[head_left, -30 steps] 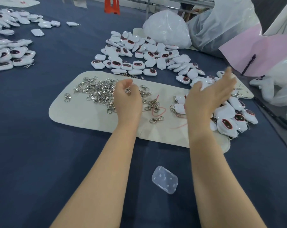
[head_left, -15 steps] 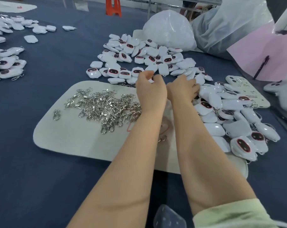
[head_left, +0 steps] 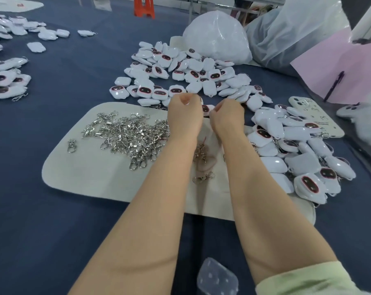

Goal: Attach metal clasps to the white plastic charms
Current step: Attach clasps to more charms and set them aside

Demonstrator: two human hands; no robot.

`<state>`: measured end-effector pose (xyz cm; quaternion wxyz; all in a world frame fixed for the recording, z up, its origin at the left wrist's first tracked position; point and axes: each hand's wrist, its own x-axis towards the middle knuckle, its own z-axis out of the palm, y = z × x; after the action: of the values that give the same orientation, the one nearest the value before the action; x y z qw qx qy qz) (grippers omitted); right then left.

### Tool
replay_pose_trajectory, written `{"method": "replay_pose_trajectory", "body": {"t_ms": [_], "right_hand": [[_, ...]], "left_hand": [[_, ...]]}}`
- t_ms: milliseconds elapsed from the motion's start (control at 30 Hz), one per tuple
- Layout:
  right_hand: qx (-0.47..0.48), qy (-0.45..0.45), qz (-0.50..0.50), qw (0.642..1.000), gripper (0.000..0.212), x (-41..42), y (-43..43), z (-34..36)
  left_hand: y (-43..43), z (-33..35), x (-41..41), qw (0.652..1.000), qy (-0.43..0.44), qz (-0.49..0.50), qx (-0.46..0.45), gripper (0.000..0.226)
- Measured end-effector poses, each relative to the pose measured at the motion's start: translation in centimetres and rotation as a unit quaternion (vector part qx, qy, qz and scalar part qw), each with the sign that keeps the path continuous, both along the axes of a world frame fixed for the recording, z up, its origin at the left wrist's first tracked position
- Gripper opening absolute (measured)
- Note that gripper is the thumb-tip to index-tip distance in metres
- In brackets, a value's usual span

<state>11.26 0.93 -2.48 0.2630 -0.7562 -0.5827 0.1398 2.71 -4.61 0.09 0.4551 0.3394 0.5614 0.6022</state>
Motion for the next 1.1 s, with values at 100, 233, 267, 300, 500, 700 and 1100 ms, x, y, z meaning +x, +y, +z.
{"method": "replay_pose_trajectory", "body": {"t_ms": [100, 233, 267, 300, 500, 700, 1100], "right_hand": [[0.0, 0.023, 0.029, 0.999, 0.042, -0.8, -0.8, -0.2], [-0.041, -0.018, 0.071, 0.996, 0.047, -1.4, -0.4, -0.4], [-0.052, -0.045, 0.068, 0.995, 0.045, -1.5, -0.3, -0.6], [-0.053, -0.06, 0.058, 0.995, 0.042, -1.6, -0.1, -0.8], [0.055, 0.058, 0.004, 0.997, 0.039, -1.8, 0.1, -1.0], [0.125, 0.272, 0.093, 0.949, 0.04, -1.2, -2.6, 1.6], [0.014, 0.11, 0.143, 0.983, 0.039, 0.2, -10.2, 1.9]], "left_hand": [[-1.2, 0.3, -1.7, 1.0, -0.019, -0.003, -0.014, 0.018], [-1.3, 0.2, -2.5, 0.998, -0.061, 0.017, -0.022, 0.013], [-1.1, 0.1, -2.3, 0.997, -0.071, 0.02, -0.026, 0.012], [-1.0, -0.1, -2.1, 0.996, -0.078, 0.02, -0.032, 0.012], [-0.6, -1.0, -0.8, 0.996, -0.081, 0.006, -0.035, 0.008], [-0.9, -1.1, -1.0, 1.0, -0.02, 0.004, -0.005, 0.04], [-5.5, -2.5, -3.8, 0.996, -0.091, -0.001, -0.009, 0.005]]}}
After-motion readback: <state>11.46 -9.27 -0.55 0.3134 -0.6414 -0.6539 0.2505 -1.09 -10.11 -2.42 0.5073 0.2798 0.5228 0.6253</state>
